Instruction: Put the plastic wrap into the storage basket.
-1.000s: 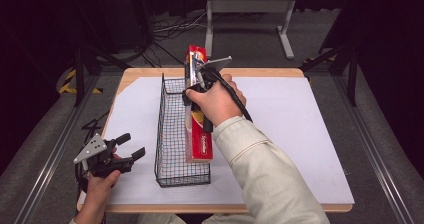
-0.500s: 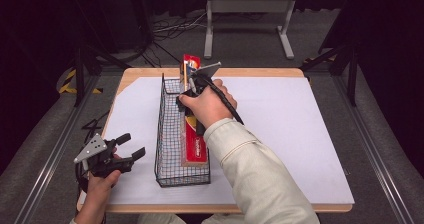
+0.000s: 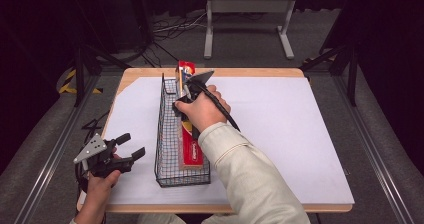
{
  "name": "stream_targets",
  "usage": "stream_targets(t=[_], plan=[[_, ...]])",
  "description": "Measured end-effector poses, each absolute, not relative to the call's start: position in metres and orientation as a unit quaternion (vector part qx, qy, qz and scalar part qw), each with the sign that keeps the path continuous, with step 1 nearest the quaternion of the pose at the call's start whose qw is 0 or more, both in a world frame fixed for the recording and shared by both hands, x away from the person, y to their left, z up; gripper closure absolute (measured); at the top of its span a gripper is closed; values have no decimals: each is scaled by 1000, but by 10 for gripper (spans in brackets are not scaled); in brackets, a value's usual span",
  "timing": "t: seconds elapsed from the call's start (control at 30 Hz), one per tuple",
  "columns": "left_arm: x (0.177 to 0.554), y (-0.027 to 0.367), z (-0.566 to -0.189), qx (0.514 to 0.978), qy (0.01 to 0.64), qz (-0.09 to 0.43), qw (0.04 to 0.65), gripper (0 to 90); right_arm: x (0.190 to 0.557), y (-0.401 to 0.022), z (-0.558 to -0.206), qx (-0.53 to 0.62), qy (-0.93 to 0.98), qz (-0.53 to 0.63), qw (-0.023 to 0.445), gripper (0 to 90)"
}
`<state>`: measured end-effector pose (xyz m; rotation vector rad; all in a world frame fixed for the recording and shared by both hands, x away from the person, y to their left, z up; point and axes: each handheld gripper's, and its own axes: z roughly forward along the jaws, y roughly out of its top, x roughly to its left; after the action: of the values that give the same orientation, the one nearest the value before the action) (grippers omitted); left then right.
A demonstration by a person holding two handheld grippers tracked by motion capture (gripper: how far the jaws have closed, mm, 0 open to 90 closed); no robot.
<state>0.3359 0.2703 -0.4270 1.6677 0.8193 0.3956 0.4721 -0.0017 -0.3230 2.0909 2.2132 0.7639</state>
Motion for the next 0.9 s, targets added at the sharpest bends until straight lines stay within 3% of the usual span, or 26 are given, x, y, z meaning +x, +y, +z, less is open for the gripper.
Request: stream_targets(t=[0.9], plan=[[336, 270, -428, 714, 352, 167, 582, 186, 476, 7, -360, 682, 708, 184, -13, 402]])
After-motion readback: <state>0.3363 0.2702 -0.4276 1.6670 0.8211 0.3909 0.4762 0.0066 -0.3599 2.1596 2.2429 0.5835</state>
